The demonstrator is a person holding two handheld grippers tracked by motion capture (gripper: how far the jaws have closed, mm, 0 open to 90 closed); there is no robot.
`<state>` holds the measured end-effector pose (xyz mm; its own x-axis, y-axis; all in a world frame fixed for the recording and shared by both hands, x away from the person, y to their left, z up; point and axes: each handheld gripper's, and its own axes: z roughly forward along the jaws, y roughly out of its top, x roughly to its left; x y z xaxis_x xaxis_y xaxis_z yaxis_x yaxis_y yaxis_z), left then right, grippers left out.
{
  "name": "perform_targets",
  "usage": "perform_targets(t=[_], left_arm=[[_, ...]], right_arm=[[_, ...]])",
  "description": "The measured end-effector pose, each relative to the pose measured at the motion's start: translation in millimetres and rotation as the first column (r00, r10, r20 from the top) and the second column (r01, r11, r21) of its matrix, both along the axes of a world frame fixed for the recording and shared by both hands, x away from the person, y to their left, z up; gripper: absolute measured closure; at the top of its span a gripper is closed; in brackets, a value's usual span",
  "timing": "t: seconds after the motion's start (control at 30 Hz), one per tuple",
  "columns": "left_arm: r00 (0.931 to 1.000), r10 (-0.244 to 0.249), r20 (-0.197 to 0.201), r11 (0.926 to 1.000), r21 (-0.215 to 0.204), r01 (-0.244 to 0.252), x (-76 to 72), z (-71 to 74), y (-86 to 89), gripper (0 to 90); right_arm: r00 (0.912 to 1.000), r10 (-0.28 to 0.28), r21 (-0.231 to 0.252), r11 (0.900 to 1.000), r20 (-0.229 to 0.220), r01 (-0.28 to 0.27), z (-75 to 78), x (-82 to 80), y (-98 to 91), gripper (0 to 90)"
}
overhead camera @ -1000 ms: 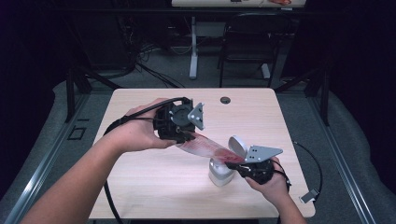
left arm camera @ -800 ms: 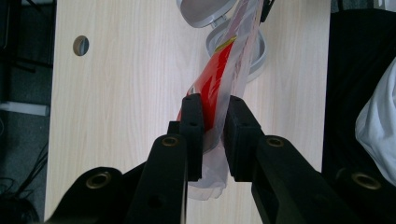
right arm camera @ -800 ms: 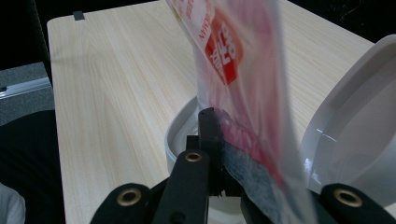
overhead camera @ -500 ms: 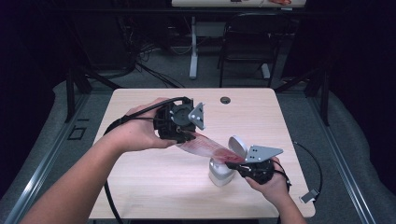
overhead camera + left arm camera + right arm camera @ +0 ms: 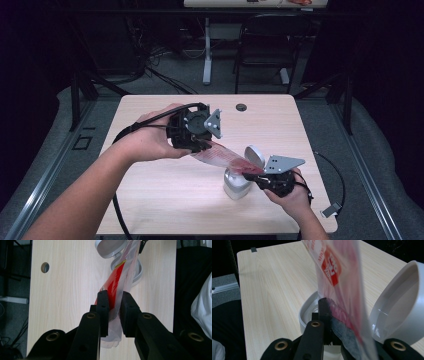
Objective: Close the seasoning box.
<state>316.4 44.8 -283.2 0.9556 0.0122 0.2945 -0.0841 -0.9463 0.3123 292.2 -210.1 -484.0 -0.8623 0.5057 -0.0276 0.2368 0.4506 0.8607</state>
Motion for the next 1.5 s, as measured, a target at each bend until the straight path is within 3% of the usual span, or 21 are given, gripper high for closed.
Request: perform_targets(t=[1.5], left_arm=[[0.9999,-0.013,0.002,0.9996,-0.024,0.013,-0.7,3.9,-1.5,79.3]], right_arm=[[0.9995,-0.014,-0.007,0.9999,0.028,0.014,8.0,-3.4,-8.2,90.0]])
